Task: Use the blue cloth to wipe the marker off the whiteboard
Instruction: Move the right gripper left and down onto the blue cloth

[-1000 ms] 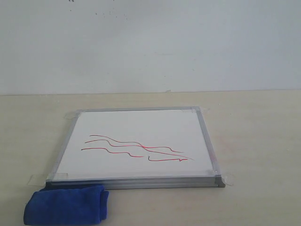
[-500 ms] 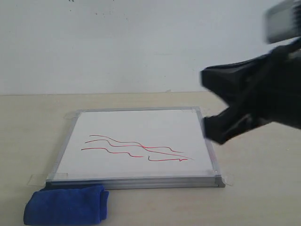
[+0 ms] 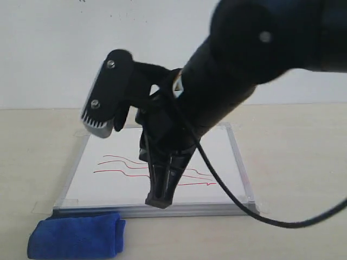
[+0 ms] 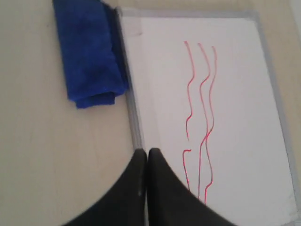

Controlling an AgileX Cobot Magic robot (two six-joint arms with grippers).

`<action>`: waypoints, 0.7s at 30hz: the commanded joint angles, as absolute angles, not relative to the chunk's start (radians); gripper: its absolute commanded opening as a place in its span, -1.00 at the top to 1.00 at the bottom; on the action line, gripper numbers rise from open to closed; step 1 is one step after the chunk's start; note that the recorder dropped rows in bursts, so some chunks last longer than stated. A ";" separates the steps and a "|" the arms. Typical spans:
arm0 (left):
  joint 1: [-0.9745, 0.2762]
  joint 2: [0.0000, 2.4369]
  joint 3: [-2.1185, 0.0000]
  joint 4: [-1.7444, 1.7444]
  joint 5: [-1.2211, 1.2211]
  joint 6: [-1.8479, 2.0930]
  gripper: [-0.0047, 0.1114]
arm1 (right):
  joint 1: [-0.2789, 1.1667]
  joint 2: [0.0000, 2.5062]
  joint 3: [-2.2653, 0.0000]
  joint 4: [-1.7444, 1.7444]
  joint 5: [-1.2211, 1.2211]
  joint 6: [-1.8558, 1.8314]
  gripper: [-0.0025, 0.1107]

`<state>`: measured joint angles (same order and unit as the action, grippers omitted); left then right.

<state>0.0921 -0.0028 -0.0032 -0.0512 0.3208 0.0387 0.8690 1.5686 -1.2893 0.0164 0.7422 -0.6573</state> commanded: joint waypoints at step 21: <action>0.084 0.000 0.000 -0.063 0.315 0.043 0.85 | 1.035 2.127 -1.900 0.137 1.013 -0.704 0.88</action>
